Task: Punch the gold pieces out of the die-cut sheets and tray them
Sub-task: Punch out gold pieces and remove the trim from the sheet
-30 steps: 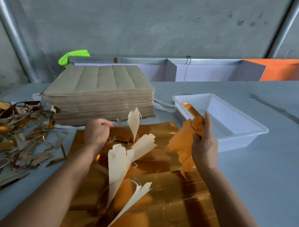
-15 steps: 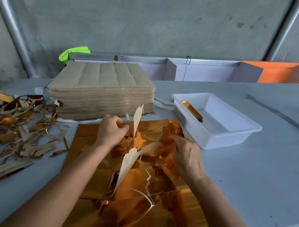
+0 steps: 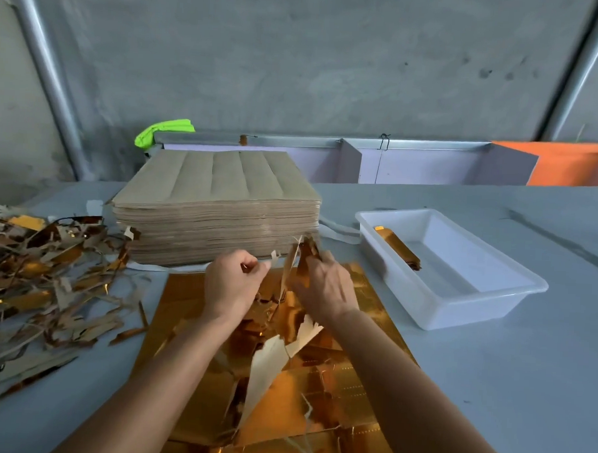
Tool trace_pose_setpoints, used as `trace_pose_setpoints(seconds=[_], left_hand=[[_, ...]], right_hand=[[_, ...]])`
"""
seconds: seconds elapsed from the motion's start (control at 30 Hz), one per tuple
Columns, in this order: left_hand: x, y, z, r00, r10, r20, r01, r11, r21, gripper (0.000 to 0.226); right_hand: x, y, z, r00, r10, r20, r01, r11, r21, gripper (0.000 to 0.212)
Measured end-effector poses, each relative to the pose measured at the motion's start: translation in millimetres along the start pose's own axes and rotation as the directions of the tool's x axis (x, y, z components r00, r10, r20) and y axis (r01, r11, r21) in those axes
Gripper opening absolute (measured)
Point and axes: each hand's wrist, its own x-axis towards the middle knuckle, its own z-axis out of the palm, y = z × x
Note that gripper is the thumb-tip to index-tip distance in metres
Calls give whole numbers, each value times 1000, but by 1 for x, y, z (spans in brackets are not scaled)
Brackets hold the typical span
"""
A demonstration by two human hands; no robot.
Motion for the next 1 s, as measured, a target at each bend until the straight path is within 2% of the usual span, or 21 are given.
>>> trace_pose_setpoints(seconds=[0.13,0.27,0.33,0.43,0.5,0.53,0.57,0.63,0.67,0.73,0.87,0.93,1.0], left_hand=[[-3,12,0,999,44,10,-43,997,-60,16],[-7,21,-6,996,86,37,-79,984,-159,18],[-5,20,-9,995,91,42,-82,979,-186,21],[4,14,-11,999,29,28,-25,991,-128,22],[15,11,-11,1000,-14,-1,14,1000,-15,20],[21,10,-11,1000,-21,11,21,999,37,25],[28,10,-9,998,-26,60,21,997,73,40],[39,12,-6,973,-5,230,-14,996,84,70],[42,14,-3,952,19,304,-40,997,62,73],[45,15,2,928,56,368,-64,998,11,58],[40,14,10,937,111,330,-124,992,19,11],[34,14,15,929,144,342,-182,980,81,30],[34,11,16,948,146,284,-191,972,137,24]], right_hand=[[9,-13,16,1000,6,21,-5,999,-42,50],[21,-16,21,987,155,-41,-151,984,92,25],[25,-11,23,973,217,-81,-199,963,184,24],[28,-1,19,948,275,-161,-215,925,313,15],[30,6,14,943,269,-196,-178,904,388,15],[30,8,10,949,242,-200,-141,898,416,17],[30,9,8,958,200,-204,-96,897,431,18],[27,11,2,973,105,-208,-2,898,440,19],[24,11,1,977,69,-203,30,893,449,20],[20,10,1,978,40,-203,63,876,477,19],[16,10,8,967,57,-248,81,856,511,15],[16,9,13,967,68,-245,64,866,496,11],[18,10,14,966,107,-235,21,874,485,9]])
